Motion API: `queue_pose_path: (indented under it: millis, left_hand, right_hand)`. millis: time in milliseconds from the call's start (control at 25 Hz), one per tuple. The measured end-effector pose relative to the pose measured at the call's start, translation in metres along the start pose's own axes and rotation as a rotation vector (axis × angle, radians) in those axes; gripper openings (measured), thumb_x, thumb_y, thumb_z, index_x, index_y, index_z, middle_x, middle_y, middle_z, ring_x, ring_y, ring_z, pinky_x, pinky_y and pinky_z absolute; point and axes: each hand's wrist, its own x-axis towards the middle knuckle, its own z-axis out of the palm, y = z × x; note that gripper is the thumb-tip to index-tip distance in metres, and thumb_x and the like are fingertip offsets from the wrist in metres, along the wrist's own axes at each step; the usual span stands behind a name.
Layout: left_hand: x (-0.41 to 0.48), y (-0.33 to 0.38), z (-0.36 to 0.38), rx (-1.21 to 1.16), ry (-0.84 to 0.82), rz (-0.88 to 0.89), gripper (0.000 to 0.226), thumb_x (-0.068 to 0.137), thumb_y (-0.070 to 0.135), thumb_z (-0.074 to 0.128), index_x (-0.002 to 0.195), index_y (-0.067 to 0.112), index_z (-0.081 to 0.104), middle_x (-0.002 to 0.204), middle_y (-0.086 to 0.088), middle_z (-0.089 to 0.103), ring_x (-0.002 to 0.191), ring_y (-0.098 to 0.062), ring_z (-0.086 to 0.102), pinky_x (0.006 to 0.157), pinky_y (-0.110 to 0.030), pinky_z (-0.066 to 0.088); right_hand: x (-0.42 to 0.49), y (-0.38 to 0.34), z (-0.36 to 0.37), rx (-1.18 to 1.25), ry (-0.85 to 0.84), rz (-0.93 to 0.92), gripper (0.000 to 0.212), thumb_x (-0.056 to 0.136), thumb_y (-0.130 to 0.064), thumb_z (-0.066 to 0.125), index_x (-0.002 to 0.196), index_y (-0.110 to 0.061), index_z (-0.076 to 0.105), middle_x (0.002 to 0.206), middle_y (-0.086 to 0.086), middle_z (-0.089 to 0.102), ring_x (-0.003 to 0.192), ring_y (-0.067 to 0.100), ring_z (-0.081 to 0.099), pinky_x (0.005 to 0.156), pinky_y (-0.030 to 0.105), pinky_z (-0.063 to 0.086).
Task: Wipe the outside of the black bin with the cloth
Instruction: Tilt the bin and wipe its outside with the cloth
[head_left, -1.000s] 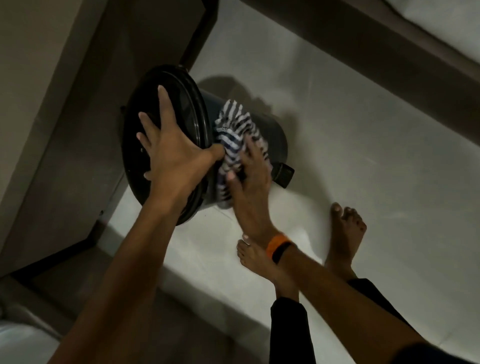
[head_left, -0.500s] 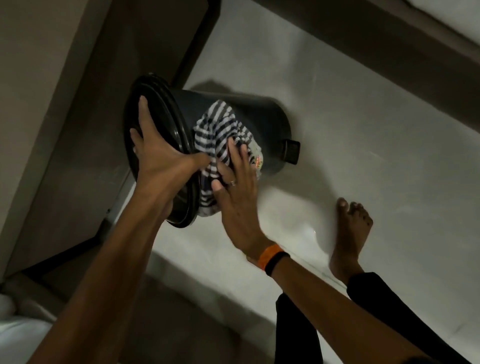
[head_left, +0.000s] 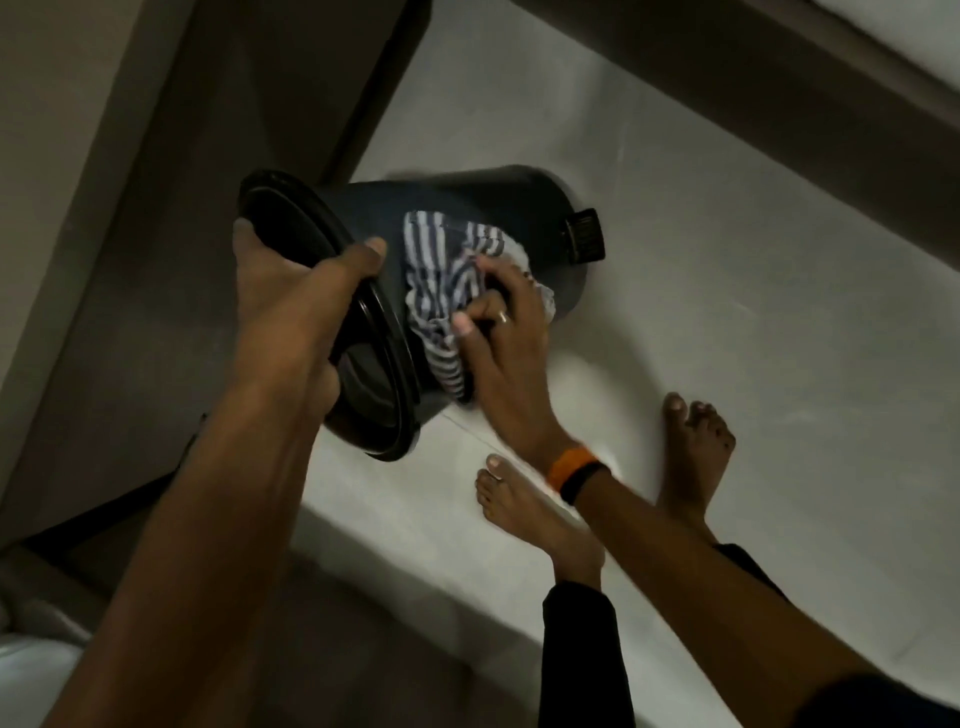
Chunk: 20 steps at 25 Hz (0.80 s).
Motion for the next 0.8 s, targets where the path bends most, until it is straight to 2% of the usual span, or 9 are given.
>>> queue_pose_path:
  millis: [80, 160, 280, 400, 480, 640, 680, 720, 800]
  left_hand:
    - [-0.016, -0.009, -0.002, 0.185, -0.046, 0.102, 0.12, 0.069, 0.038, 0.092, 0.163, 0.033, 0.017, 0.165, -0.001, 0.04, 0.143, -0.024, 0.048, 0.113, -0.051, 0.049]
    - [-0.035, -0.02, 0.007, 0.49, -0.157, 0.25, 0.134, 0.066, 0.044, 0.09, 0.163, 0.042, -0.003, 0.177, -0.001, 0.005, 0.161, -0.031, 0.013, 0.123, -0.065, 0.026]
    - [-0.036, -0.013, 0.03, 0.648, -0.174, 0.336, 0.138, 0.068, 0.035, 0.085, 0.162, 0.036, -0.016, 0.175, -0.008, -0.017, 0.16, -0.042, -0.013, 0.12, -0.078, 0.014]
    - [-0.022, 0.005, 0.035, 0.628, -0.136, 0.282, 0.137, 0.071, 0.033, 0.087, 0.163, 0.032, -0.014, 0.176, -0.013, -0.011, 0.16, -0.045, -0.006, 0.124, -0.071, 0.014]
    - [-0.019, 0.009, 0.032, 0.627, -0.124, 0.263, 0.134, 0.073, 0.025, 0.087, 0.164, 0.029, -0.012, 0.176, -0.015, -0.002, 0.16, -0.045, 0.005, 0.125, -0.065, 0.022]
    - [-0.009, 0.011, 0.023, 0.566, -0.071, 0.126, 0.132, 0.071, 0.016, 0.085, 0.164, 0.03, -0.007, 0.173, -0.016, 0.016, 0.155, -0.044, 0.026, 0.12, -0.058, 0.037]
    - [-0.005, 0.011, 0.022, 0.519, -0.061, 0.096, 0.13, 0.069, 0.015, 0.085, 0.165, 0.028, -0.002, 0.17, -0.017, 0.023, 0.152, -0.042, 0.033, 0.118, -0.056, 0.042]
    - [-0.003, 0.012, 0.02, 0.448, -0.054, 0.078, 0.126, 0.068, 0.014, 0.085, 0.165, 0.025, 0.007, 0.166, -0.016, 0.032, 0.146, -0.039, 0.041, 0.114, -0.054, 0.047]
    - [-0.004, 0.01, 0.017, 0.297, -0.06, 0.051, 0.107, 0.068, 0.01, 0.086, 0.159, 0.02, 0.029, 0.148, -0.012, 0.054, 0.129, -0.032, 0.059, 0.103, -0.051, 0.057]
  right_hand:
    - [0.043, 0.012, -0.011, 0.029, 0.134, 0.244, 0.06, 0.098, -0.051, 0.041, 0.135, -0.006, 0.054, 0.156, 0.007, 0.046, 0.148, 0.023, 0.039, 0.129, 0.048, 0.02]
    - [0.085, 0.018, -0.027, 0.084, 0.258, 0.448, 0.051, 0.105, -0.042, 0.039, 0.142, -0.01, 0.051, 0.161, 0.006, 0.043, 0.154, 0.024, 0.034, 0.131, 0.048, 0.007]
    - [0.078, 0.011, -0.028, -0.019, 0.132, 0.286, 0.058, 0.105, -0.046, 0.028, 0.159, -0.024, 0.032, 0.173, 0.004, 0.021, 0.162, 0.022, 0.013, 0.132, 0.057, 0.004]
    - [0.033, 0.0, -0.01, -0.195, -0.066, -0.176, 0.06, 0.103, -0.047, 0.027, 0.16, -0.03, 0.024, 0.174, 0.005, 0.012, 0.163, 0.028, 0.006, 0.129, 0.065, 0.004]
    - [0.028, 0.011, -0.006, -0.317, -0.087, -0.328, 0.06, 0.103, -0.045, 0.033, 0.159, -0.026, 0.028, 0.173, 0.011, 0.015, 0.163, 0.034, 0.007, 0.127, 0.068, 0.002]
    - [0.071, 0.038, -0.028, -0.138, 0.051, 0.22, 0.069, 0.099, -0.043, 0.032, 0.163, -0.018, 0.021, 0.175, 0.006, 0.009, 0.164, 0.025, 0.001, 0.131, 0.058, 0.0]
    - [0.073, 0.035, -0.027, -0.116, 0.056, 0.272, 0.068, 0.1, -0.043, 0.032, 0.163, -0.021, 0.021, 0.175, 0.004, 0.01, 0.164, 0.024, 0.001, 0.131, 0.058, -0.001]
    - [0.066, 0.027, -0.021, -0.157, 0.03, 0.227, 0.066, 0.101, -0.045, 0.032, 0.162, -0.024, 0.022, 0.175, 0.003, 0.011, 0.164, 0.025, 0.001, 0.131, 0.06, -0.002]
    - [0.032, 0.013, -0.002, -0.311, -0.053, -0.088, 0.061, 0.104, -0.052, 0.027, 0.162, -0.031, 0.022, 0.174, 0.003, 0.013, 0.163, 0.027, 0.003, 0.13, 0.062, -0.004]
